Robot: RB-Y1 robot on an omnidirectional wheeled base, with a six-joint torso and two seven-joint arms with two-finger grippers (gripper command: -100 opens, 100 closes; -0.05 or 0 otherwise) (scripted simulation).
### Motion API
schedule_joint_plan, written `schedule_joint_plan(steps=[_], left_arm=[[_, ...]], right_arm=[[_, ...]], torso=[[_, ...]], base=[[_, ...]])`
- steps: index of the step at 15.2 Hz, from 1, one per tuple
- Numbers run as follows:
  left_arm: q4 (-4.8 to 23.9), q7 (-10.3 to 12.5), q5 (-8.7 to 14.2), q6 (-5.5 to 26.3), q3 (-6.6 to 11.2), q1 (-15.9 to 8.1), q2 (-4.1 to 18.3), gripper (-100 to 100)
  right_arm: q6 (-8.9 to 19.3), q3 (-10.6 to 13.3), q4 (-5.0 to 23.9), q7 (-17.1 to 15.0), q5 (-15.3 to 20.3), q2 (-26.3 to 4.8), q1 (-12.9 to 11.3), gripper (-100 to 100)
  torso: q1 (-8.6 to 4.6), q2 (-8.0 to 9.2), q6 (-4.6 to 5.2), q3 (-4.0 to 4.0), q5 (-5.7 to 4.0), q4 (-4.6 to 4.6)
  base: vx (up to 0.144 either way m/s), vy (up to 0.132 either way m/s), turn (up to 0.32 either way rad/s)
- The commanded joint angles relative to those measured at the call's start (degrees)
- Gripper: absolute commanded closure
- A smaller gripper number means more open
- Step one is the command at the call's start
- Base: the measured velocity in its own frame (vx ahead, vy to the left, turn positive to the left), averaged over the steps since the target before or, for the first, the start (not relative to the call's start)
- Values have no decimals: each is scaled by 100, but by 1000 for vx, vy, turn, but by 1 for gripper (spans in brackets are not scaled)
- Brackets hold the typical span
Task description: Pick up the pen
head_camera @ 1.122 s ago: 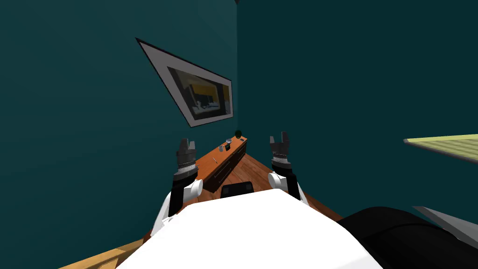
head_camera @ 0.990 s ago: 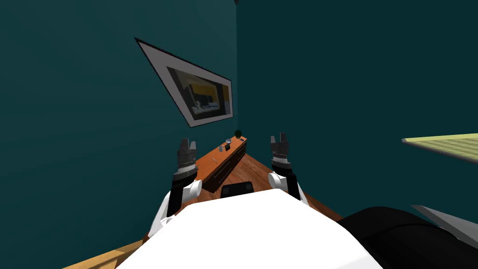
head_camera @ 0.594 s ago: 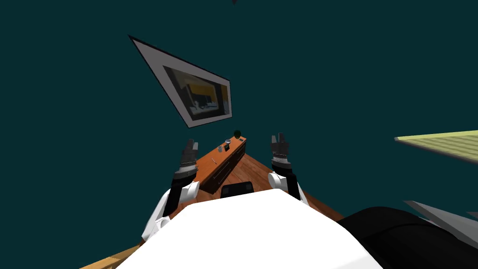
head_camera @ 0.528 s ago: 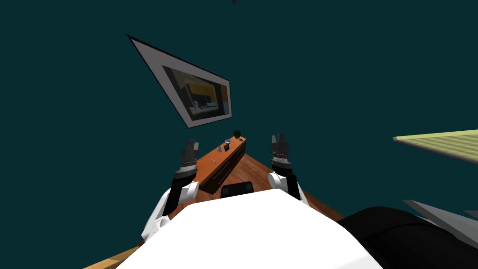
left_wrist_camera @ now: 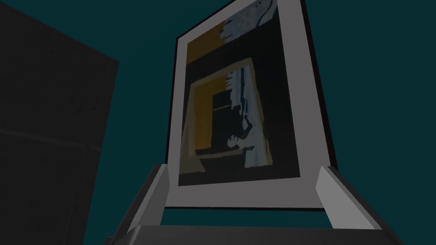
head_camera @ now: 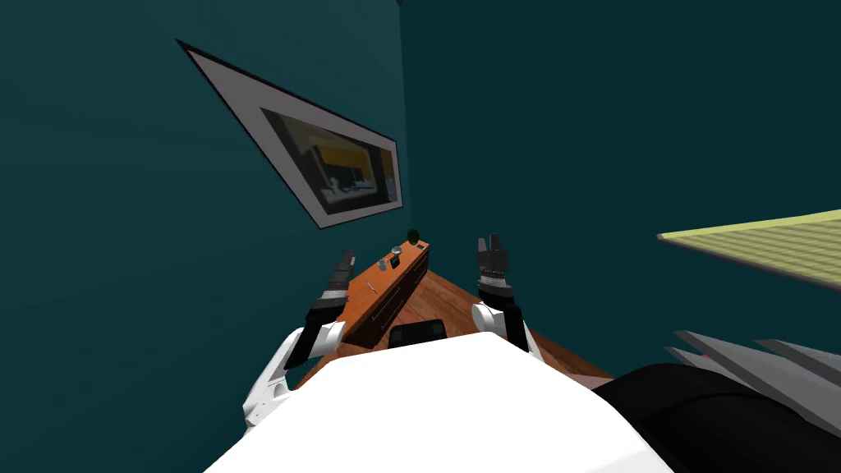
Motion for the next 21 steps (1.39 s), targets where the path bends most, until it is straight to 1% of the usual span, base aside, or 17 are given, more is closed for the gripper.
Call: schedule_joint_plan(steps=[1, 2, 3, 4, 5, 8, 9, 10, 12, 13, 14, 16, 17, 18, 19, 20, 21], left_arm=[[110, -10, 29, 168, -4, 10, 109, -100], [244, -27, 59, 364, -15, -10, 219, -100], [244, -27, 59, 377, -15, -10, 219, -100], [384, -46, 91, 533, -26, -31, 318, -100], [384, -46, 91, 596, -26, -31, 318, -100], [683, -85, 159, 1004, -50, -76, 487, -100], [683, -85, 159, 1064, -50, -76, 487, -100], [840, -106, 195, 1255, -63, -99, 558, -100], [1001, -127, 232, 1489, -76, -123, 619, -100], [1001, -127, 232, 1562, -76, -123, 619, -100], [1166, -149, 270, 1701, -89, -148, 672, -100], [1166, -149, 270, 1820, -89, -148, 672, -100], [1334, -171, 308, 2017, -103, -173, 717, -100], [1334, -171, 308, 2083, -103, -173, 717, -100], [1505, -194, 347, 2243, -117, -198, 754, -100], [1505, -194, 347, 2349, -117, -198, 754, -100], [1676, -216, 386, 2489, -131, -224, 783, -100]], right_arm=[[0, 0, 0, 0, 0, 0, 0, 0], [0, 0, 0, 0, 0, 0, 0, 0], [0, 0, 0, 0, 0, 0, 0, 0], [0, 0, 0, 0, 0, 0, 0, 0], [0, 0, 0, 0, 0, 0, 0, 0], [0, 0, 0, 0, 0, 0, 0, 0], [0, 0, 0, 0, 0, 0, 0, 0], [0, 0, 0, 0, 0, 0, 0, 0], [0, 0, 0, 0, 0, 0, 0, 0], [0, 0, 0, 0, 0, 0, 0, 0], [0, 0, 0, 0, 0, 0, 0, 0], [0, 0, 0, 0, 0, 0, 0, 0], [0, 0, 0, 0, 0, 0, 0, 0], [0, 0, 0, 0, 0, 0, 0, 0], [0, 0, 0, 0, 0, 0, 0, 0], [0, 0, 0, 0, 0, 0, 0, 0], [0, 0, 0, 0, 0, 0, 0, 0]], torso=[[0, 0, 0, 0, 0, 0], [0, 1, -1, 1, 0, 0], [1, 0, 0, 0, 0, 0], [0, 1, -1, 0, 0, 0], [-2, 0, 1, 0, 0, 0], [-1, 0, -1, 0, -1, 0], [-1, 0, 0, 0, 0, 0], [-1, 1, -1, 0, 0, 0], [-1, -1, -1, 0, 0, 0], [-1, -1, 0, -1, 0, 0], [-1, -1, -1, 0, 0, 0], [-1, -1, -1, 0, 0, 0], [-2, 2, -3, 1, 0, 0], [-2, 1, 0, 1, 0, 1], [-2, 1, -1, 1, 0, 0], [-2, -1, 1, 0, 0, 0], [-2, -1, -1, -1, -1, 0]], base=[[24, 11, -79], [30, 10, -115], [31, 11, -101], [28, 10, -139], [25, 12, -110], [28, 11, -121], [26, 12, -99], [31, 13, -150], [31, 12, -150], [30, 14, -125], [30, 12, -154], [23, 14, -75], [21, 12, -100], [23, 13, -127], [33, 11, -172], [33, 15, -142], [33, 18, -163]])
